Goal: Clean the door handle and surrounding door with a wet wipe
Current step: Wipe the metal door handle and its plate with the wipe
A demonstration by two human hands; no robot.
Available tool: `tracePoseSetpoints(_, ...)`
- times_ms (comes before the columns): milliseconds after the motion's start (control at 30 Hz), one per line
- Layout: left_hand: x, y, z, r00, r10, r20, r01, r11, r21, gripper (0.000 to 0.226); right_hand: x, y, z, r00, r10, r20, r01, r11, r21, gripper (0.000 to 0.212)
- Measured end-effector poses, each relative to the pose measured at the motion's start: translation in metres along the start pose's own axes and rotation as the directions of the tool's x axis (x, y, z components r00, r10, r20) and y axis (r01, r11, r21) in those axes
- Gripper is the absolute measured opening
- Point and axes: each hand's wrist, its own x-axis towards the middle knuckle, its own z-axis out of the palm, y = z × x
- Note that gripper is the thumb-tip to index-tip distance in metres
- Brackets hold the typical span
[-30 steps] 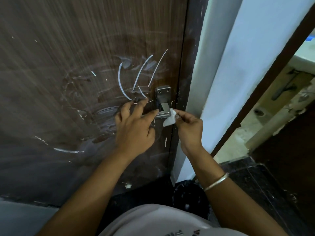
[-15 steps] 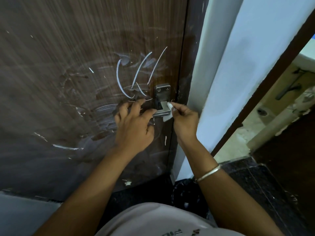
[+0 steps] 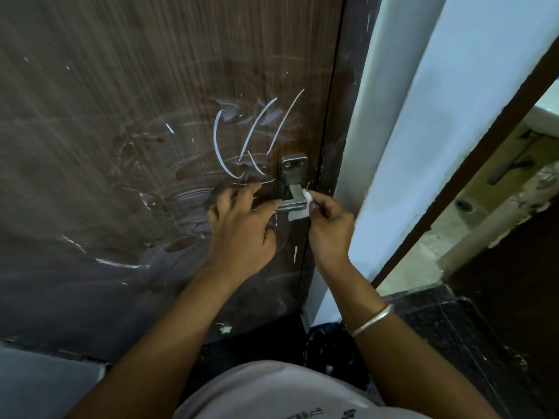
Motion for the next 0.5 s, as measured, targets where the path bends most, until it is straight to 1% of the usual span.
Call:
tracePoseSetpoints(133,0.002,-0.001,-0.001,1.000,0.023,0.006,-0.023,1.000,-0.001,0.055,-0.018,0.003,-0.010,0.998,0.061,-0.021,-0.059,0.995,0.082,0.021)
tracePoseSetpoints(333,-0.001,-0.014,-0.008,0.995,0.029,-0.097,-0.037,0.995,-0.088,0.055,-0.029,-0.001,-0.011,0.983,0.020,-0.183,0.007,0.989,0.145,0.018)
tracePoseSetpoints(433,-0.003,-0.024,-0.010,0.991,0.027,-0.131,-0.046,0.989,-0.144,0.054,-0.036,0.002,-0.008,0.985,0.014,-0.174,0.007,0.993,0.120,0.023)
tracePoseSetpoints(500,-0.005,-0.028,-0.009,0.991,0.020,-0.134,-0.040,0.988,-0.148,0.053,-0.036,0.003,-0.002,0.986,-0.015,-0.165,0.029,0.996,0.084,0.018)
